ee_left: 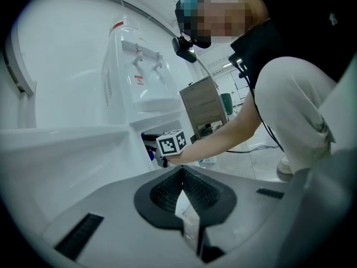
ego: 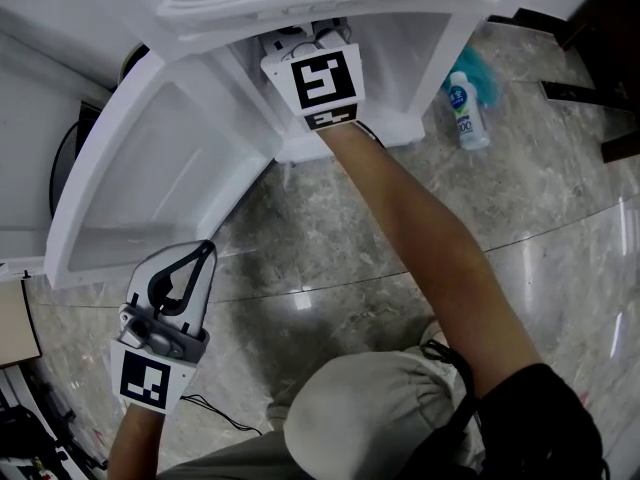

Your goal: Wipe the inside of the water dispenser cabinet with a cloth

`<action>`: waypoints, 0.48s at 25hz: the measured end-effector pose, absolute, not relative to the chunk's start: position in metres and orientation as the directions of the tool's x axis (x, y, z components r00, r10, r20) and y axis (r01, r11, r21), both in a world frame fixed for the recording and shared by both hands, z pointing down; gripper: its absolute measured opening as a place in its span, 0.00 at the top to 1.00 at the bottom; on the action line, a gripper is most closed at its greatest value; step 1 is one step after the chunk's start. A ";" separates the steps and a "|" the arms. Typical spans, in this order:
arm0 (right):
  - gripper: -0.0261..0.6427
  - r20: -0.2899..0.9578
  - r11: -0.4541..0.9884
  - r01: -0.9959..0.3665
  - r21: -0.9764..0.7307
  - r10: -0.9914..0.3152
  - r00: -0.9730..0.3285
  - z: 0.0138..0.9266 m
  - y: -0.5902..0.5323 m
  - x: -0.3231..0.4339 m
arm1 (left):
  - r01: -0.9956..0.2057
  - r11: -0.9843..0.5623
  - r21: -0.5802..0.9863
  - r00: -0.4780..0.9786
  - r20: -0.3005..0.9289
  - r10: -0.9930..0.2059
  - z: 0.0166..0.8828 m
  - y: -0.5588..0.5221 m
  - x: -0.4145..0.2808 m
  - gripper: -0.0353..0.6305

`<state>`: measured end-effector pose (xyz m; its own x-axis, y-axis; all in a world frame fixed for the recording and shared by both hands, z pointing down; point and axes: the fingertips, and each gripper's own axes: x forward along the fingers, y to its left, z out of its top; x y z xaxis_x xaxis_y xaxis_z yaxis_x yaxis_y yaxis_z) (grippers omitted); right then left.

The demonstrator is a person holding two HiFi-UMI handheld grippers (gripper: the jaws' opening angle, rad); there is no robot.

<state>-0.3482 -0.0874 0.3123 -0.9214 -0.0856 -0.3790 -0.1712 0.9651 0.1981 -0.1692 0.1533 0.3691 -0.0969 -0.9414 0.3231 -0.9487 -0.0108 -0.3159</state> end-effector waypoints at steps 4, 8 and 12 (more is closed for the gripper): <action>0.80 -0.407 0.979 -0.107 0.175 -0.027 -0.913 0.312 -0.058 -0.304 | -0.948 -0.012 -0.317 -0.091 0.308 -0.947 0.366 0.153 -0.171 0.94; 0.80 -0.420 0.995 -0.039 0.091 0.003 -0.908 0.307 -0.030 -0.246 | -0.951 0.004 -0.308 -0.093 0.275 -0.957 0.364 0.145 -0.181 0.94; 0.80 -0.366 0.998 -0.005 0.070 0.021 -0.931 0.317 -0.009 -0.204 | -0.973 0.085 -0.215 -0.135 0.234 -0.963 0.363 0.135 -0.199 0.94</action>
